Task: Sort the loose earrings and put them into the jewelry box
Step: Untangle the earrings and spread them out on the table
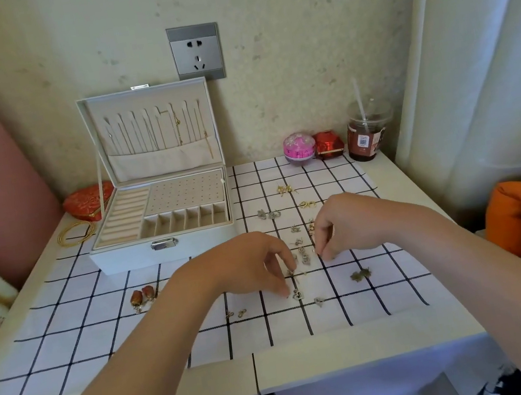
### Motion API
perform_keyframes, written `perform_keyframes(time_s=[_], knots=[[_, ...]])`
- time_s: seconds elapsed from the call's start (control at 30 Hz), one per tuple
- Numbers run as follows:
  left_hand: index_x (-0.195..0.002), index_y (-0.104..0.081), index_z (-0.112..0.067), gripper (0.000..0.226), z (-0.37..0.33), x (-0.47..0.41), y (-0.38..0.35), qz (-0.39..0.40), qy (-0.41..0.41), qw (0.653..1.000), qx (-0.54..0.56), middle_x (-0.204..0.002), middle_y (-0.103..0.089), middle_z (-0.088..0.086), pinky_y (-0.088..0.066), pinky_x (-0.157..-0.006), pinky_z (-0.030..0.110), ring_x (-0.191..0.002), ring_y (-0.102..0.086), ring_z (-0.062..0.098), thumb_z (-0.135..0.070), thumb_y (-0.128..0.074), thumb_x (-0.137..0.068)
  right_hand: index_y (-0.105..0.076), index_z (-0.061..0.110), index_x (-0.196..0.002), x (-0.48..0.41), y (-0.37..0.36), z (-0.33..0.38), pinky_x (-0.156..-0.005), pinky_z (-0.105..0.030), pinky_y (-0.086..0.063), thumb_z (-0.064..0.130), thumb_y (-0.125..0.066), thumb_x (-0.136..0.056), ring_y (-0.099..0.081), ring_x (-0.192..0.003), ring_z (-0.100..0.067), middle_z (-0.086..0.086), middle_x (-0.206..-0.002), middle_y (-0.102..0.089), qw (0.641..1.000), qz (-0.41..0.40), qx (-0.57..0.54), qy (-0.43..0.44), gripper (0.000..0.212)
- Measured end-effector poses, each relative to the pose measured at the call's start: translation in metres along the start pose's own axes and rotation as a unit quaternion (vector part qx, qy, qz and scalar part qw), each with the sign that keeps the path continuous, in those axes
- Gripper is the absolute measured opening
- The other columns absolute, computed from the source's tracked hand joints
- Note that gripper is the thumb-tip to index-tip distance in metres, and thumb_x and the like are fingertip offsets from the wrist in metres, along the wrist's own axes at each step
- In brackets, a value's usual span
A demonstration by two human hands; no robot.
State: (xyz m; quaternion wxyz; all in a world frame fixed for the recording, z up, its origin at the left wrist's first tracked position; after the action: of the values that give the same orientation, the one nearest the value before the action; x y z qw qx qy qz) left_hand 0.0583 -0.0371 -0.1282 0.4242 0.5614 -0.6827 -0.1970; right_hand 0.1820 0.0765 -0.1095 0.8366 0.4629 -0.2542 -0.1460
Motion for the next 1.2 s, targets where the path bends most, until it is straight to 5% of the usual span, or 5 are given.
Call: perform_keyframes(time_s=[0.2, 0.5, 0.67, 0.83, 1.2], knots=[[-0.095, -0.065, -0.040, 0.025, -0.016, 0.000, 0.030, -0.212, -0.062, 0.974, 0.042, -0.088, -0.069, -0.020, -0.054, -0.072, 0.028, -0.073, -0.061, 0.001, -0.038, -0.081, -0.077, -0.079, 0.024, -0.078, 0.000, 0.016, 0.005, -0.070, -0.025, -0.054, 0.025, -0.086, -0.076, -0.067, -0.070, -0.006, 0.004, -0.078, -0.075, 0.975, -0.115, -0.188, 0.010, 0.008], [-0.082, -0.069, -0.033, 0.017, -0.011, 0.002, 0.033, -0.270, -0.062, 0.957, 0.084, -0.077, -0.069, -0.018, -0.048, -0.056, 0.026, -0.052, -0.051, -0.002, -0.043, -0.082, -0.075, -0.079, 0.016, -0.097, -0.001, -0.007, 0.009, -0.048, -0.019, -0.034, 0.024, -0.074, -0.089, -0.044, -0.054, -0.009, 0.006, -0.071, -0.074, 0.927, -0.065, -0.367, -0.042, 0.012], [-0.076, -0.071, -0.030, 0.010, -0.002, 0.002, 0.029, -0.250, -0.035, 0.965, 0.068, -0.075, -0.068, -0.018, -0.042, -0.053, 0.016, -0.054, -0.053, -0.004, -0.035, -0.079, -0.079, -0.079, 0.022, -0.096, -0.003, -0.006, 0.013, -0.055, -0.013, -0.043, 0.018, -0.075, -0.087, -0.055, -0.056, -0.001, 0.007, -0.086, -0.075, 0.966, -0.077, -0.246, -0.003, 0.010], [-0.077, -0.069, -0.034, 0.006, 0.003, 0.002, 0.019, -0.179, -0.001, 0.982, -0.058, -0.080, -0.068, -0.022, -0.040, -0.061, 0.015, -0.069, -0.057, -0.011, -0.031, -0.074, -0.077, -0.078, 0.033, -0.091, -0.002, -0.011, 0.015, -0.078, -0.025, -0.052, 0.026, -0.081, -0.080, -0.063, -0.089, -0.001, 0.015, -0.093, -0.070, 0.998, -0.061, 0.003, 0.021, 0.013], [-0.098, -0.073, -0.034, 0.015, 0.005, 0.005, 0.007, -0.069, -0.005, 0.994, -0.082, -0.099, -0.065, -0.021, -0.039, -0.065, 0.013, -0.073, -0.052, -0.012, -0.029, -0.072, -0.084, -0.079, 0.031, -0.086, -0.006, -0.016, 0.017, -0.080, -0.026, -0.052, 0.033, -0.081, -0.080, -0.063, -0.091, 0.002, 0.021, -0.091, -0.072, 0.997, -0.046, 0.055, 0.023, 0.006]])
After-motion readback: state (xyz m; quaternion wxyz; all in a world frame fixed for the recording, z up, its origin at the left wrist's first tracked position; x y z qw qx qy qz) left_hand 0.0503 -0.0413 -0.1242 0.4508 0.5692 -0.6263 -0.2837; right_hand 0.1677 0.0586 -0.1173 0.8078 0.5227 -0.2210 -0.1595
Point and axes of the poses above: each hand's wrist, its own x-axis away from the middle knuckle, its own y-axis out of the back of the hand, z = x × y, the point moved 6 cm from there along -x, towards the middle knuckle
